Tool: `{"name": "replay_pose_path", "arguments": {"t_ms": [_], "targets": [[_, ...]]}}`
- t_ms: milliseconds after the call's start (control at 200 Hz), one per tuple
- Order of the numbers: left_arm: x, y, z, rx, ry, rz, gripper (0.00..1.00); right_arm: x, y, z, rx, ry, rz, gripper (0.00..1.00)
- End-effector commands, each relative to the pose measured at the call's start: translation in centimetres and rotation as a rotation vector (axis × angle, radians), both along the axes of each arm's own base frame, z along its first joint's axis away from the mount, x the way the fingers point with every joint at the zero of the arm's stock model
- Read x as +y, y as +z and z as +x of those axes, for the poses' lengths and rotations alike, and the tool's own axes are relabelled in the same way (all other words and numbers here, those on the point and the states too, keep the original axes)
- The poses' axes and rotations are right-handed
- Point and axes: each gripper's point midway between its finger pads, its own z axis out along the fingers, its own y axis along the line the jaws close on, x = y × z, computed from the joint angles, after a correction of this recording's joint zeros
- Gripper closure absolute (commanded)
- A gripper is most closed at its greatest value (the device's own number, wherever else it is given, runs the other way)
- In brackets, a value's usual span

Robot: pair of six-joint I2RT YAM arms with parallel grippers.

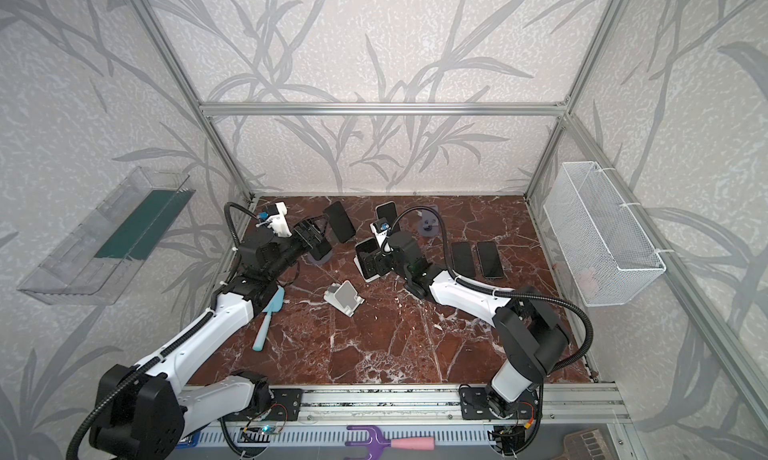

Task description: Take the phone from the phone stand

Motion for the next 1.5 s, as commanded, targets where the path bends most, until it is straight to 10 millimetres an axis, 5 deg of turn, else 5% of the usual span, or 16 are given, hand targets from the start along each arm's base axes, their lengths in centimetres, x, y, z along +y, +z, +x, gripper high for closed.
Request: {"name": "replay_pose_path", "arguments": {"t_ms": [0,305,760,1495], "targets": [[-0.6,1.1,0.3,-0.028,-0.029,-0.035,0.12,1.9,1.6,1.1,-0.051,0.028,0.031,0.01],[-0.9,0.9,0.4,-0.027,-0.043,-0.045,0.13,3.8,-0.9,2.6,-0.02,0.032,0.003,0.01],[-1.0,1.7,0.2,-0.061,-0.06,-0.06,0.13,4.0,-3.9,3.4,-0.008,-0.017,-0.036,0.13],[-1.0,1.9,0.3,-0.068,-0.065,-0.069,0.13,3.2,-0.9,2.1,-0.168,-0.052,-0.017,0.3]]}}
